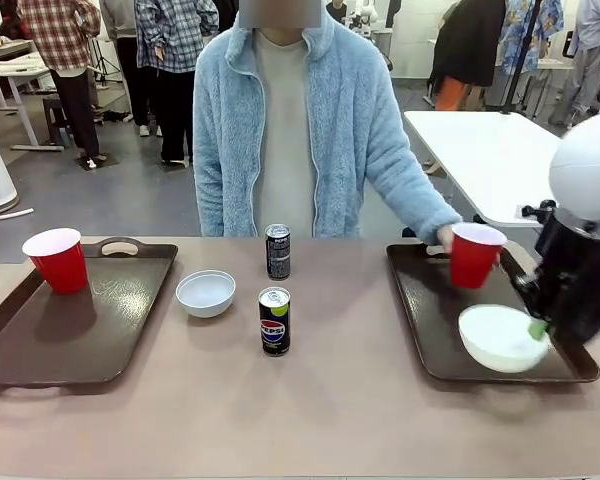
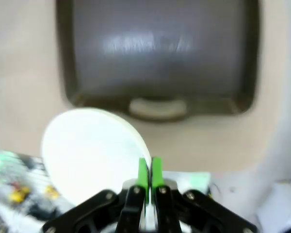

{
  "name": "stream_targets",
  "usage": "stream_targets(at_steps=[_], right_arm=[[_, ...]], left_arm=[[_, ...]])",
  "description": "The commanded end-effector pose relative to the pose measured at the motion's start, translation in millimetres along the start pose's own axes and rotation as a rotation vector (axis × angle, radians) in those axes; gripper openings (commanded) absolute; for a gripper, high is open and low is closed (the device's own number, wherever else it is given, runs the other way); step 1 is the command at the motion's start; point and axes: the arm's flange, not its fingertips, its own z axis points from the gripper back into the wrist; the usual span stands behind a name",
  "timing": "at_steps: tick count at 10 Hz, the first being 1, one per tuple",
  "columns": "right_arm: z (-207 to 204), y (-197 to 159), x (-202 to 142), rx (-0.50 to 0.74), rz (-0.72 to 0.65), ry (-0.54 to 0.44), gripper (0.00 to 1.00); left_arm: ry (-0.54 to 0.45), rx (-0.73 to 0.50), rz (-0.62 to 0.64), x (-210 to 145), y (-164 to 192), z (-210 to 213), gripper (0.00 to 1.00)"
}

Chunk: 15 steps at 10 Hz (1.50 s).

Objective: Prepare tableware on both trays.
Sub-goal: Pick up a Picnic Bowl from the table and place it on a Handle tray.

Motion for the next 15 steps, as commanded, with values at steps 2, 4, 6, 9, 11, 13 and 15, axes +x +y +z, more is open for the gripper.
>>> stream_targets(at_steps=[2,4,6,9,11,13,15], right_arm=[[5.3,-3.9,-51.6,0.008,0.005,-0.005,0.00],[3.6,-5.5,-42.1,0.019,-0.006,-0.005,0.00],[3.9,-1.9,-33.6,0.023,-0.010,-0.016,0.00],[-10.3,-3.9,29.6,0.097,-0.073,-0.110,0.00],[-35.1,-10.5,70.2,0.062,-0.127,-0.157,0.00],[-57.7,-15.9,106.7,0.092,-0.161,-0.172,0.00],[-74.8,-17.9,131.2,0.110,-0.176,-0.175,0.00]], left_arm=[[-0.004,-0.014,0.000,-0.5,-0.4,0.8,1.00],[-0.004,-0.014,0.000,-0.5,-0.4,0.8,1.00],[-0.004,-0.014,0.000,-0.5,-0.4,0.8,1.00],[-0.004,-0.014,0.000,-0.5,-0.4,0.8,1.00],[-0.004,-0.014,0.000,-0.5,-0.4,0.8,1.00],[-0.004,-0.014,0.000,-0.5,-0.4,0.8,1.00],[-0.004,-0.014,0.000,-0.5,-0.4,0.8,1.00]])
